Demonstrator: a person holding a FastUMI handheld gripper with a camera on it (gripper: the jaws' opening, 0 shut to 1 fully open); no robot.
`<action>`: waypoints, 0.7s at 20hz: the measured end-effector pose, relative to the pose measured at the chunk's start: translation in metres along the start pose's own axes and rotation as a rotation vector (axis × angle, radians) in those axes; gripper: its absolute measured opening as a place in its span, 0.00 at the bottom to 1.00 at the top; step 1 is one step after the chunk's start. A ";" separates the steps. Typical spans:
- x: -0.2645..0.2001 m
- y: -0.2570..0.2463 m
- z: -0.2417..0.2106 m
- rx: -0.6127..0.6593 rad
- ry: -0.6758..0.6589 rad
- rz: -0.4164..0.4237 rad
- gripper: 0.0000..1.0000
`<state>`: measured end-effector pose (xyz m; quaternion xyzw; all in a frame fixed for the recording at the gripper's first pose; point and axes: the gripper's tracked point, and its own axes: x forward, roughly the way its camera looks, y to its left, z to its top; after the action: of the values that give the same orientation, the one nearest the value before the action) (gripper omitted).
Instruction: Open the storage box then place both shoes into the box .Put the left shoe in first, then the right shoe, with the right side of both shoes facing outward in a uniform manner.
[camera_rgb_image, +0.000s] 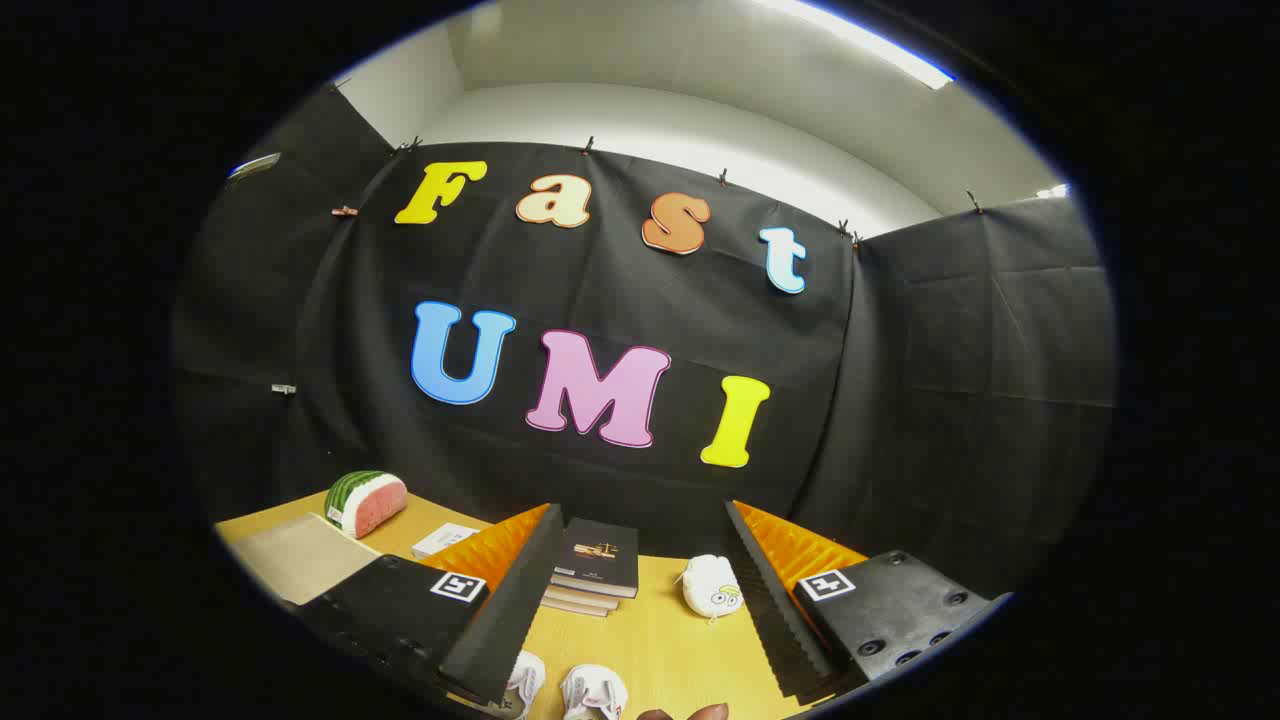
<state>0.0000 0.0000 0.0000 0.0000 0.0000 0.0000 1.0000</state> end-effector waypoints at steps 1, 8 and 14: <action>-0.001 0.001 -0.001 0.000 0.004 0.002 0.97; -0.003 0.003 -0.001 0.009 0.004 -0.003 0.97; -0.004 0.002 -0.001 0.003 0.005 -0.005 0.97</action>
<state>-0.0040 0.0023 -0.0008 0.0014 0.0026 -0.0026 1.0000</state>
